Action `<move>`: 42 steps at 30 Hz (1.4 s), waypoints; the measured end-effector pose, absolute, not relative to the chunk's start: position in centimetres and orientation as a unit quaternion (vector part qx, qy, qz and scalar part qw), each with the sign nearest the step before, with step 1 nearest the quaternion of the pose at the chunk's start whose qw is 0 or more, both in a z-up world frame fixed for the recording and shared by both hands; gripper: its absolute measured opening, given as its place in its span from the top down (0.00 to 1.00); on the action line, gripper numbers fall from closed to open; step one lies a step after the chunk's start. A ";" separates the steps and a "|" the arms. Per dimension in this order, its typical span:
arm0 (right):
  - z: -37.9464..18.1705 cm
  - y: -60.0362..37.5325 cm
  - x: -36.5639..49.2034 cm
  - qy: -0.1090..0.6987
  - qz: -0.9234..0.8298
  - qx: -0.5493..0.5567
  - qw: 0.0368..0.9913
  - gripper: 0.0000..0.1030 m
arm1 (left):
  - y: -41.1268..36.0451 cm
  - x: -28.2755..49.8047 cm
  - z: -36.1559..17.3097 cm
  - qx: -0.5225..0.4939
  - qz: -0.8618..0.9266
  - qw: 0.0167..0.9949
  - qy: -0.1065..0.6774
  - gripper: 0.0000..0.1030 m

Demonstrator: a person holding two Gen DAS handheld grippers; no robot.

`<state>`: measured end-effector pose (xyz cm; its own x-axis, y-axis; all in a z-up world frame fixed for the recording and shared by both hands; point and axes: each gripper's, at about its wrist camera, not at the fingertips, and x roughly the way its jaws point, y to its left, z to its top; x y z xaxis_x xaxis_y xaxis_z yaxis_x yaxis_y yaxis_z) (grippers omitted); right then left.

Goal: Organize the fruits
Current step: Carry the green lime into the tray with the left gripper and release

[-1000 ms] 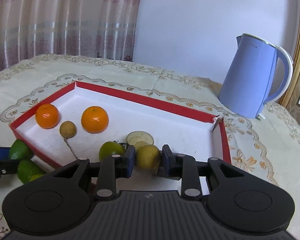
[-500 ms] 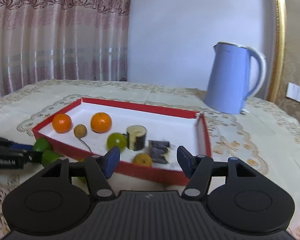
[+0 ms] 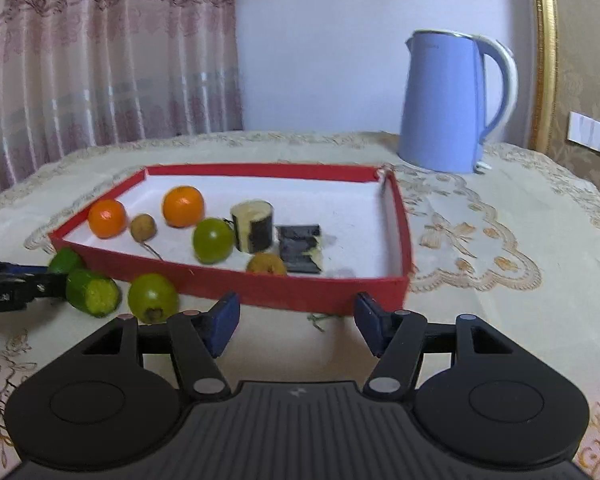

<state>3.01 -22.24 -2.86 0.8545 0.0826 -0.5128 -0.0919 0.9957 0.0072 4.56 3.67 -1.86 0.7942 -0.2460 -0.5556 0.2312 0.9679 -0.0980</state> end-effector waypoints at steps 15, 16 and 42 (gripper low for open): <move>-3.2 -22.5 2.9 0.288 0.041 -0.005 0.957 0.29 | 3.9 4.0 -1.6 -0.003 -0.131 0.949 0.288 0.76; -3.2 -22.5 3.0 0.290 0.041 -0.004 0.956 0.29 | 4.0 4.0 -1.6 -0.003 -0.130 0.949 0.288 0.76; -3.7 -22.6 3.8 0.317 0.032 -0.005 0.948 0.18 | 0.7 10.5 1.9 0.037 -0.137 0.953 0.267 0.76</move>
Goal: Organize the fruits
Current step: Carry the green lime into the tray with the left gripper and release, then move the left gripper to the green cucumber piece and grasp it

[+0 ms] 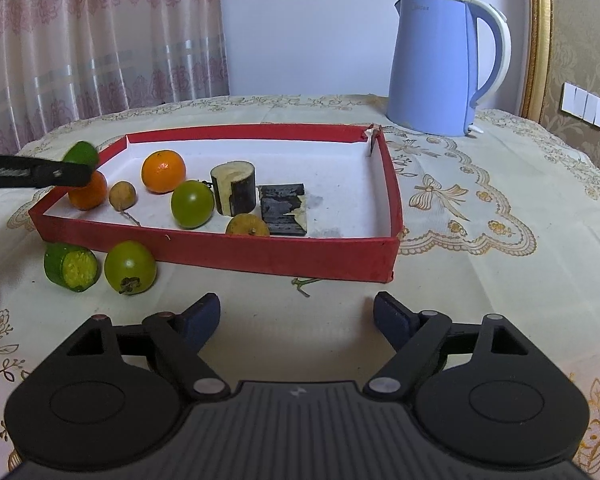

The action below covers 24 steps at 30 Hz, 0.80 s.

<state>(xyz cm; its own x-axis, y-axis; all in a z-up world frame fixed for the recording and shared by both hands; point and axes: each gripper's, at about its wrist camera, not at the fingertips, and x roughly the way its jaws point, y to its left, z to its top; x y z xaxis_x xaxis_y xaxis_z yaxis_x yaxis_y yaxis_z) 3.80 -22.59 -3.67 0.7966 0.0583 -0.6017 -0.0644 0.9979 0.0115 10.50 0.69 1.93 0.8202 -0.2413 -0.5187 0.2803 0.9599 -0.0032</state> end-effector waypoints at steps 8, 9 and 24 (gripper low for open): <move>-3.8 -22.5 3.8 0.319 0.034 -0.005 0.947 0.16 | 0.0 12.3 0.9 0.051 -0.130 0.955 0.261 0.57; -3.8 -22.5 3.8 0.319 0.034 -0.005 0.947 0.16 | -0.1 12.1 1.0 0.054 -0.131 0.956 0.256 0.48; -3.9 -22.5 3.9 0.320 0.037 -0.006 0.947 0.14 | 3.3 4.3 2.3 0.022 -0.094 0.973 0.210 0.14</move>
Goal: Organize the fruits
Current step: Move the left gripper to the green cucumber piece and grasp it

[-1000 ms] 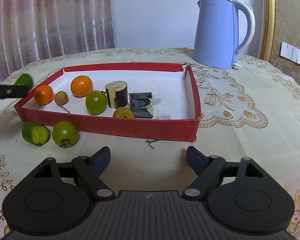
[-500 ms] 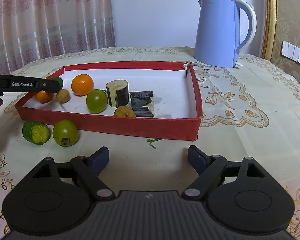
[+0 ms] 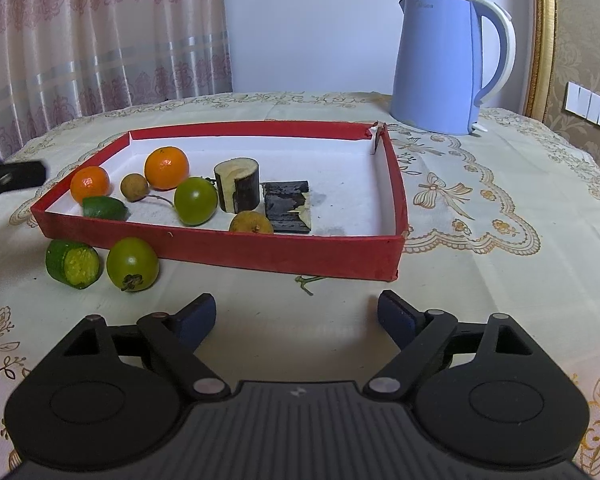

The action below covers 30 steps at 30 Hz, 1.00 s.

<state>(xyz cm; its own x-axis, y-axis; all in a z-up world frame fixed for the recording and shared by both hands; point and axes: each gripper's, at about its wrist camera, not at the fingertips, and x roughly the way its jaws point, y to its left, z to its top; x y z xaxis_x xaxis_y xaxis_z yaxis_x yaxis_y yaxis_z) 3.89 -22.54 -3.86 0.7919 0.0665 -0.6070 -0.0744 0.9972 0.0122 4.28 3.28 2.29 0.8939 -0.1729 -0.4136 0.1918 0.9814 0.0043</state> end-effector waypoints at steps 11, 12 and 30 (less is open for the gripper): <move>-3.9 -22.4 3.8 0.321 0.037 -0.007 0.946 0.14 | 2.2 2.6 0.4 0.013 -0.105 0.963 0.249 0.11; -3.9 -22.4 3.8 0.321 0.037 -0.008 0.946 0.14 | 2.1 2.6 0.3 0.015 -0.105 0.963 0.250 0.11; -4.0 -22.5 4.0 0.326 0.032 -0.009 0.945 0.05 | 0.6 3.7 -1.2 0.022 -0.106 0.956 0.273 0.08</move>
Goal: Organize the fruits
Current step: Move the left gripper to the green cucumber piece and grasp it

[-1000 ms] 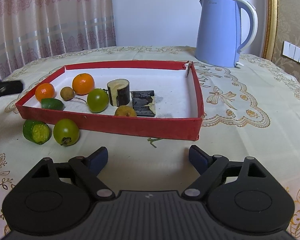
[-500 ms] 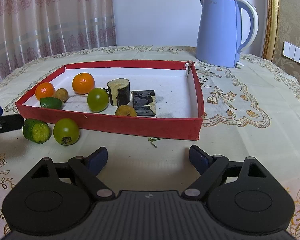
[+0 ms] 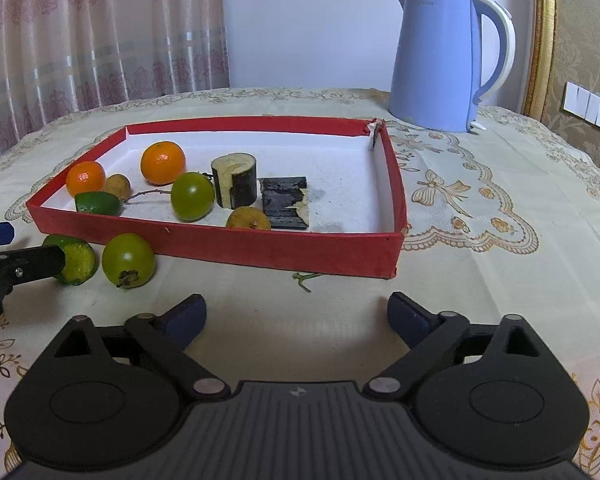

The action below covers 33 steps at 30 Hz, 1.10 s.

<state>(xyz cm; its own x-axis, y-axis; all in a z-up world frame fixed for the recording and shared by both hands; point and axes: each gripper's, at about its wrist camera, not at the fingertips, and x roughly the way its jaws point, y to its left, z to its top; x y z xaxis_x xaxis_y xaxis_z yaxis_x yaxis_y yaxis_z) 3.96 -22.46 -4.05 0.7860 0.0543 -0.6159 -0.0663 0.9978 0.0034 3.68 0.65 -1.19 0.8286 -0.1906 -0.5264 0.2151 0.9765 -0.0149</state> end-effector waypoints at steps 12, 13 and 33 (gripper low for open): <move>-4.0 -22.5 4.0 0.326 0.032 -0.009 0.945 0.04 | 0.1 4.9 -1.9 0.033 -0.091 0.951 0.293 0.10; -4.0 -22.5 4.0 0.326 0.032 -0.010 0.945 0.04 | 0.1 4.9 -1.9 0.035 -0.091 0.952 0.291 0.10; -4.0 -22.5 4.0 0.326 0.032 -0.010 0.945 0.04 | -0.3 4.6 -2.0 0.031 -0.135 0.946 0.294 0.42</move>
<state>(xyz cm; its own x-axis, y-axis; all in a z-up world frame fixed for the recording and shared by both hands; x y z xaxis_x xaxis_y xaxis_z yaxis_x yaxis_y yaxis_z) 3.96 -22.45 -4.03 0.7855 0.0535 -0.6165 -0.0664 0.9978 0.0020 4.64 -0.33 -1.96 0.7901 -0.2376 -0.5650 0.2744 0.9614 -0.0206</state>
